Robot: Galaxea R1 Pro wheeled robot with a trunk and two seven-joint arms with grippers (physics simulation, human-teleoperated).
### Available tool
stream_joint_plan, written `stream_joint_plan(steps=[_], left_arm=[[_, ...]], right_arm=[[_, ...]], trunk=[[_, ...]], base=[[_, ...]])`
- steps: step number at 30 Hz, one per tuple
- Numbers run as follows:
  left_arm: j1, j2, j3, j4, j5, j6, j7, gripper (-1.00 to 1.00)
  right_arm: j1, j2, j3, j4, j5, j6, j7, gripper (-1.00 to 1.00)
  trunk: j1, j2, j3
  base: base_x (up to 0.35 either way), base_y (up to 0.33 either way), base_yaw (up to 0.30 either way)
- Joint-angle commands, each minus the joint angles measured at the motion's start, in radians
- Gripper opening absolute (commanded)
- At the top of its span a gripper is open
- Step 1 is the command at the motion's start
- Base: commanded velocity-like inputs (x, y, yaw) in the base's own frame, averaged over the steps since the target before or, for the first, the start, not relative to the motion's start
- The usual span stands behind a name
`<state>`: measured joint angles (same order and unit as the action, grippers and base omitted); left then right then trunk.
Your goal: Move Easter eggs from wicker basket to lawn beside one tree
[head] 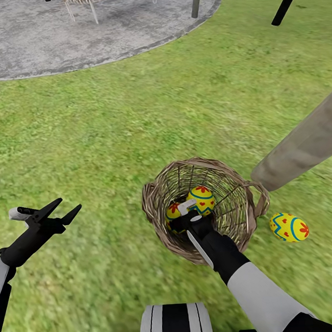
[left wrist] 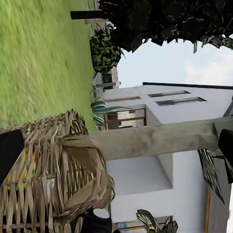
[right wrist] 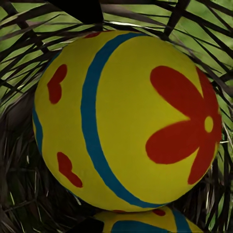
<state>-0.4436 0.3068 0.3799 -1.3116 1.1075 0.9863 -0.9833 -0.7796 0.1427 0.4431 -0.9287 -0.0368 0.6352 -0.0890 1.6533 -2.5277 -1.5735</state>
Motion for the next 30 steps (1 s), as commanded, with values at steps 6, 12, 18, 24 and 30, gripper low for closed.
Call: stream_joint_plan(steps=[6, 12, 18, 24, 30], left_arm=[[0.0, 0.0, -0.001, 0.0, 0.0, 0.0, 0.0, 1.0], [0.0, 0.0, -0.001, 0.0, 0.0, 0.0, 0.0, 1.0], [0.0, -0.002, -0.001, 0.0, 0.0, 0.0, 0.0, 1.0], [0.0, -0.002, -0.001, 0.0, 0.0, 0.0, 0.0, 1.0], [0.0, -0.002, -0.001, 0.0, 0.0, 0.0, 0.0, 1.0]], right_arm=[[-0.006, -0.001, -0.001, 0.001, 0.0, -0.015, -0.001, 1.0], [-0.023, 0.0, -0.001, 0.012, -0.003, -0.015, -0.002, 1.0], [-0.026, 0.0, -0.001, 0.017, -0.007, -0.016, -0.001, 1.0], [-0.026, 0.0, -0.001, 0.016, -0.004, -0.016, 0.0, 1.0], [-0.026, 0.0, -0.001, 0.006, -0.002, -0.014, 0.0, 1.0]], trunk=[[0.001, -0.001, -0.012], [0.002, -0.001, -0.019], [0.003, -0.002, -0.027], [0.005, -0.002, -0.039], [0.005, -0.003, -0.046]], base=[[0.0, 0.0, 0.0], [0.0, 0.0, 0.0], [0.0, 0.0, 0.0], [0.0, 0.0, 0.0], [0.0, 0.0, 0.0]])
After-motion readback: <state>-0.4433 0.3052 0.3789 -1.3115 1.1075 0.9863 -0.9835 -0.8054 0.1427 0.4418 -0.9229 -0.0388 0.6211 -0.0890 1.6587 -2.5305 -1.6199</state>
